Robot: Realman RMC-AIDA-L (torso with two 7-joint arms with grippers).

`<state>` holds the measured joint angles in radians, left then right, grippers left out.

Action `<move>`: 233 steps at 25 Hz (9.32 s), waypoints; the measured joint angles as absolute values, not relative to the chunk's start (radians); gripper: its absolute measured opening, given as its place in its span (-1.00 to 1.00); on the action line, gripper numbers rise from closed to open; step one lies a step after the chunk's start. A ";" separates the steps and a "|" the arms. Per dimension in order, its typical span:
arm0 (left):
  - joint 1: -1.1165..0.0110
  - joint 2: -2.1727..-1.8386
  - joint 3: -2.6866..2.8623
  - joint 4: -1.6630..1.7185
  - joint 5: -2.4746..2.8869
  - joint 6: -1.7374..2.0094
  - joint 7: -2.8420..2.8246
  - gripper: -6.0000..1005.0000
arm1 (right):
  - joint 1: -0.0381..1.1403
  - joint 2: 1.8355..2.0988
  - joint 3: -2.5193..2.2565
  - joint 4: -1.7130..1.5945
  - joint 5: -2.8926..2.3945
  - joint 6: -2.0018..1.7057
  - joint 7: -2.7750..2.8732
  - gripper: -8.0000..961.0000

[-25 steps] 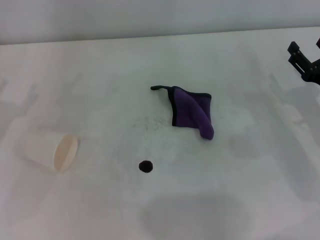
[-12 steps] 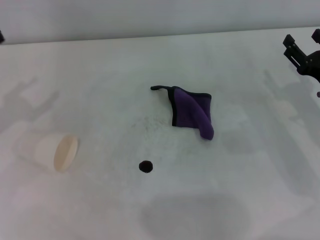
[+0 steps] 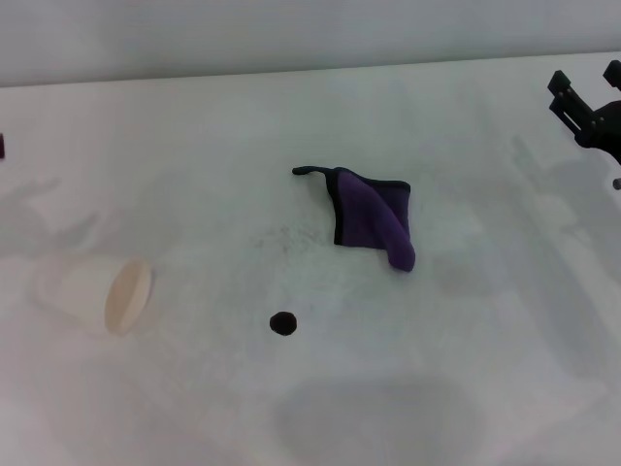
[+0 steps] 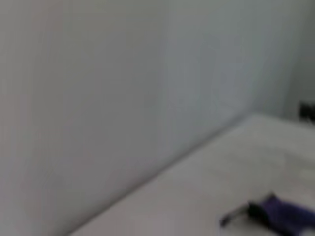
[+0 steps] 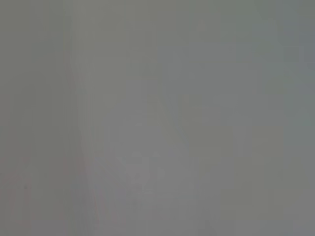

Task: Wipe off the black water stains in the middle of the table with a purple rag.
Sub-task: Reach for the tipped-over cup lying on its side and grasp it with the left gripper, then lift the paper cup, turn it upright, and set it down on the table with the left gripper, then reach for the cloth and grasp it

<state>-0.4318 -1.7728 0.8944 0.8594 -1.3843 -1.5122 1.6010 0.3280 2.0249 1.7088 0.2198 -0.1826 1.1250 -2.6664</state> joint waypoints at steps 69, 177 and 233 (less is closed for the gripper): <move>-0.495 -2.073 1.209 1.179 -0.617 -1.367 1.919 0.61 | 0.370 2.028 1.695 0.230 -0.180 1.056 -2.659 0.70; -0.472 -2.102 1.071 -0.043 -2.451 -1.043 2.620 0.78 | 0.374 2.028 1.592 0.232 -0.181 1.108 -2.651 0.71; -0.317 -2.103 0.926 -0.202 -2.403 -1.377 2.687 0.78 | 0.439 2.027 1.530 0.232 -0.181 1.057 -2.651 0.71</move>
<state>-0.3167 -2.1032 0.9258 -0.2019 -2.4034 -1.3775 2.6874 0.4387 2.0266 1.5295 0.2316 -0.1812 1.0569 -2.6507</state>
